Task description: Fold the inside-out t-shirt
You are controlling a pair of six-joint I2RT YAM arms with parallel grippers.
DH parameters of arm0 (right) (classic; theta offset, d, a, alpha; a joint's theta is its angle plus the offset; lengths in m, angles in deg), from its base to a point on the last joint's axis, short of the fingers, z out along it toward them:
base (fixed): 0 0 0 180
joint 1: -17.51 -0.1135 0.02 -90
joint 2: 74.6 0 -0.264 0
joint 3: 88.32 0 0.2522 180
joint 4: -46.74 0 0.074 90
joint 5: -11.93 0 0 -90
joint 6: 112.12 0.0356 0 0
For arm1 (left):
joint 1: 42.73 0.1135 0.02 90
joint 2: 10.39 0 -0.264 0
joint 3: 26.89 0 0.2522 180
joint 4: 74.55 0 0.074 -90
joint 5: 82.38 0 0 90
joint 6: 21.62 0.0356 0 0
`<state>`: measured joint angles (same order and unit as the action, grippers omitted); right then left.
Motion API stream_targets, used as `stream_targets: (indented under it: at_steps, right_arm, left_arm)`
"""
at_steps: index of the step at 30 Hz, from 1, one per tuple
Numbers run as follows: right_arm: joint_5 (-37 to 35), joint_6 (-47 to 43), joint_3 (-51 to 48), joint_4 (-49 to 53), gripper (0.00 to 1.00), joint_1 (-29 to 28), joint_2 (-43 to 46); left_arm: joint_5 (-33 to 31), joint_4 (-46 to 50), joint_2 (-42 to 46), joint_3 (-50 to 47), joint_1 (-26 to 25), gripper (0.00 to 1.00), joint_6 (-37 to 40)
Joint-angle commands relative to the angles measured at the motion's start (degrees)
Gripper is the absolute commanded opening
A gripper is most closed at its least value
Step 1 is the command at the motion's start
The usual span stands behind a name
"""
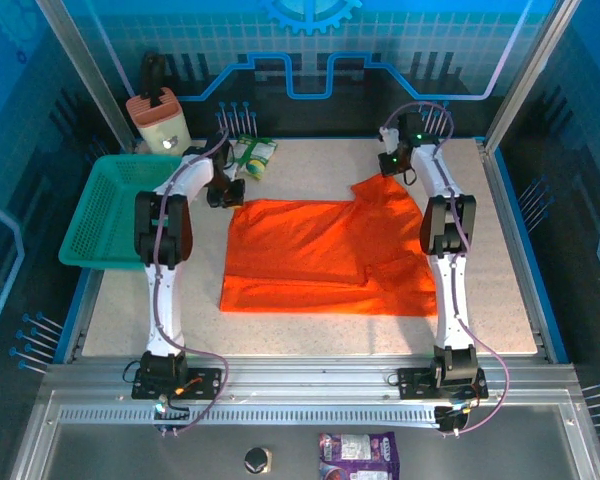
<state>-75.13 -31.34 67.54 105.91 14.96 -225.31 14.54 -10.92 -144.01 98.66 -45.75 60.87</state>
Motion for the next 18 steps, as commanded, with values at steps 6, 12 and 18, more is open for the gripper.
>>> stream_targets:
  at_steps: [6,12,18]
  right_arm:
    - [3.1,2.9,-4.8,-1.7,0.00,0.9,12.6]
    - [3.3,4.6,-12.4,-0.1,0.00,0.8,18.0]
    - [2.6,8.9,-27.2,-3.4,0.00,1.3,28.9]
  left_arm:
    - [2.4,-4.5,7.7,-1.3,1.5,0.00,-3.6]
    - [3.3,-6.8,10.1,-4.7,1.9,0.00,-4.8]
    - [4.2,-11.0,14.1,-11.2,2.9,0.00,-6.7]
